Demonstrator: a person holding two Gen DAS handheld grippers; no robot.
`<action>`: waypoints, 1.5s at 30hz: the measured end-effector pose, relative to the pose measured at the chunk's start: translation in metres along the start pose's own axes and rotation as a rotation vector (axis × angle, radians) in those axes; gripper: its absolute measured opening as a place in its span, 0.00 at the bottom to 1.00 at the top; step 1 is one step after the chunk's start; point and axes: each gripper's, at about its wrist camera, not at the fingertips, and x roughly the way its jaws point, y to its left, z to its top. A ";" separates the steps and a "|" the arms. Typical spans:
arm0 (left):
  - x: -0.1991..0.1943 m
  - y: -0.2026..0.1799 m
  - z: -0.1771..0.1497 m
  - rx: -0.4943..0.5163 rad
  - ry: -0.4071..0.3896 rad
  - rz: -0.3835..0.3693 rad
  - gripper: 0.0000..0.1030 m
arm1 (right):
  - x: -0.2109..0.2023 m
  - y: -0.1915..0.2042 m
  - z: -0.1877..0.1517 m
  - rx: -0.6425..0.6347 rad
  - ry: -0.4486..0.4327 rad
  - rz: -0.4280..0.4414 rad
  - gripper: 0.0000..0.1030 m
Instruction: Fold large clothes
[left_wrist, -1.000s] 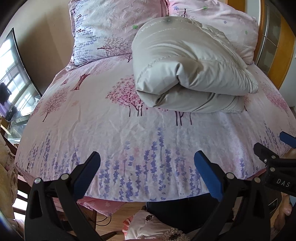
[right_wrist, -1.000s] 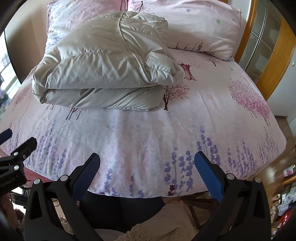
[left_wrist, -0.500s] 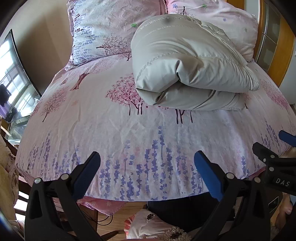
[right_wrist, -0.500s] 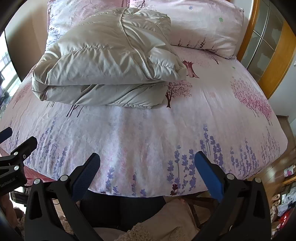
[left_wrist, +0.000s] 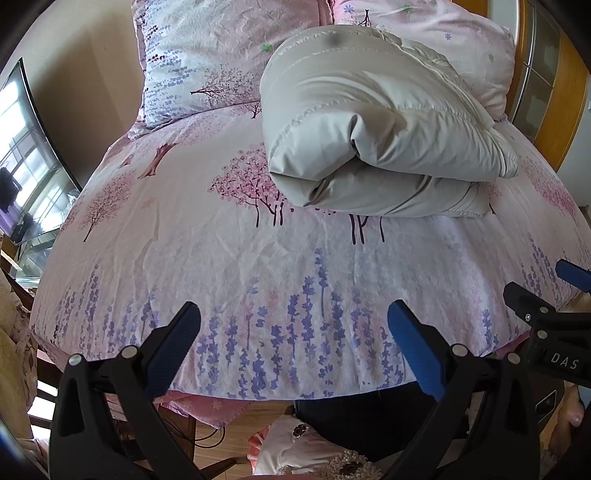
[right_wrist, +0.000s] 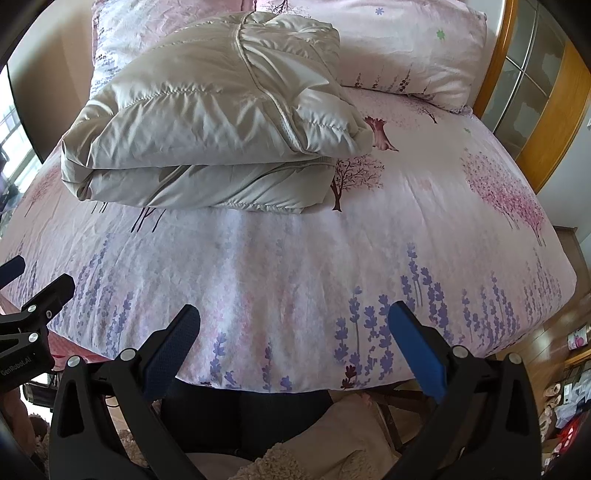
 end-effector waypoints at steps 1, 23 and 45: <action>0.000 0.000 0.000 0.001 0.000 0.000 0.98 | 0.000 0.000 0.000 0.001 0.001 -0.001 0.99; 0.003 0.000 -0.001 0.001 0.005 -0.002 0.98 | 0.003 0.001 0.000 0.011 0.008 0.001 0.99; 0.004 -0.001 0.000 0.004 0.004 -0.007 0.98 | 0.006 0.002 0.000 0.016 0.015 0.002 0.99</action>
